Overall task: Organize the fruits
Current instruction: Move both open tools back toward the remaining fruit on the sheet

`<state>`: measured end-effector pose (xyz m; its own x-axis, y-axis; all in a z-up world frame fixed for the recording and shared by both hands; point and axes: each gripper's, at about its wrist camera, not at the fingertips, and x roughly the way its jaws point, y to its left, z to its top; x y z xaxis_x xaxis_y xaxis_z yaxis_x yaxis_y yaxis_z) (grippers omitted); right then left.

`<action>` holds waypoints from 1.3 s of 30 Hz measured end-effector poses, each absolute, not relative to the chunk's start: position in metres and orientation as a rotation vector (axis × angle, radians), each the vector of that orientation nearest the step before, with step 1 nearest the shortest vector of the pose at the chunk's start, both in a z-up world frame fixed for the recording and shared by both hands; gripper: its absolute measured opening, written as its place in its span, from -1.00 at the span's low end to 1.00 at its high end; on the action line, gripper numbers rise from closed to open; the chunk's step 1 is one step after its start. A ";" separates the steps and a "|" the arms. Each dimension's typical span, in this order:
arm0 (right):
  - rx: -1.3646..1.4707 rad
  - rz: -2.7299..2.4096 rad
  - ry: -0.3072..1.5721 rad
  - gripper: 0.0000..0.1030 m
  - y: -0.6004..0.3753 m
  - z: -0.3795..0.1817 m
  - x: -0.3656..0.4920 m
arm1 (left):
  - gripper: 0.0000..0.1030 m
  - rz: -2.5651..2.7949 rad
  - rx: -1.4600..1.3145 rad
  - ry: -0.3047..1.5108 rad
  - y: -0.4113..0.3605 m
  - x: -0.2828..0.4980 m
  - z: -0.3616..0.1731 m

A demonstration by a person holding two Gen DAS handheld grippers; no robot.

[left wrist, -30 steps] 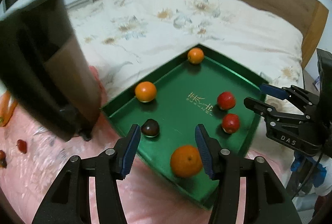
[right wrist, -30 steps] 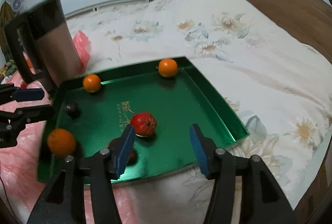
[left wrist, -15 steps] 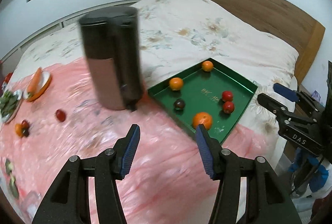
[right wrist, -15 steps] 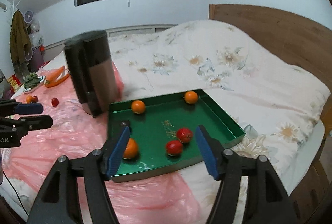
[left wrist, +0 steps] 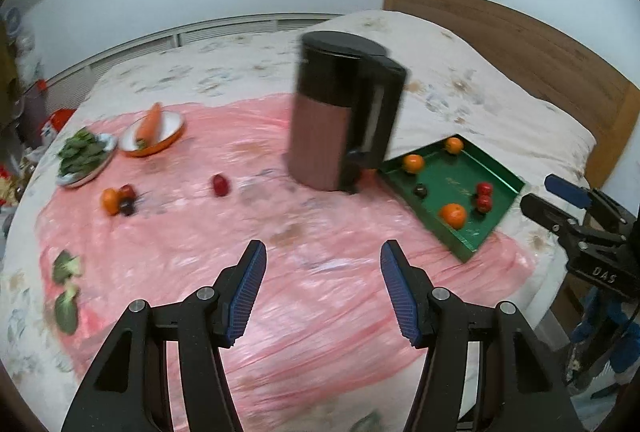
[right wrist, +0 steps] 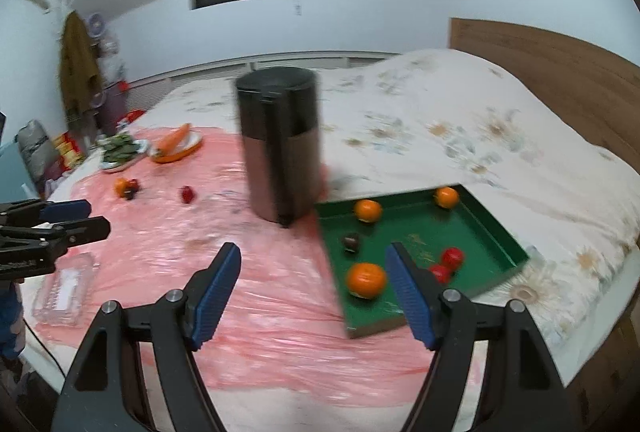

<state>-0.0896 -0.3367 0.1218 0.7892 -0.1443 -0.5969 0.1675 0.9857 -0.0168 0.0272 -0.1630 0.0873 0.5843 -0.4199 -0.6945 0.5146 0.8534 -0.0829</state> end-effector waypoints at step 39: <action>-0.053 0.420 0.853 0.86 -0.097 0.016 0.107 | 0.04 -0.275 0.079 0.888 0.071 0.172 0.006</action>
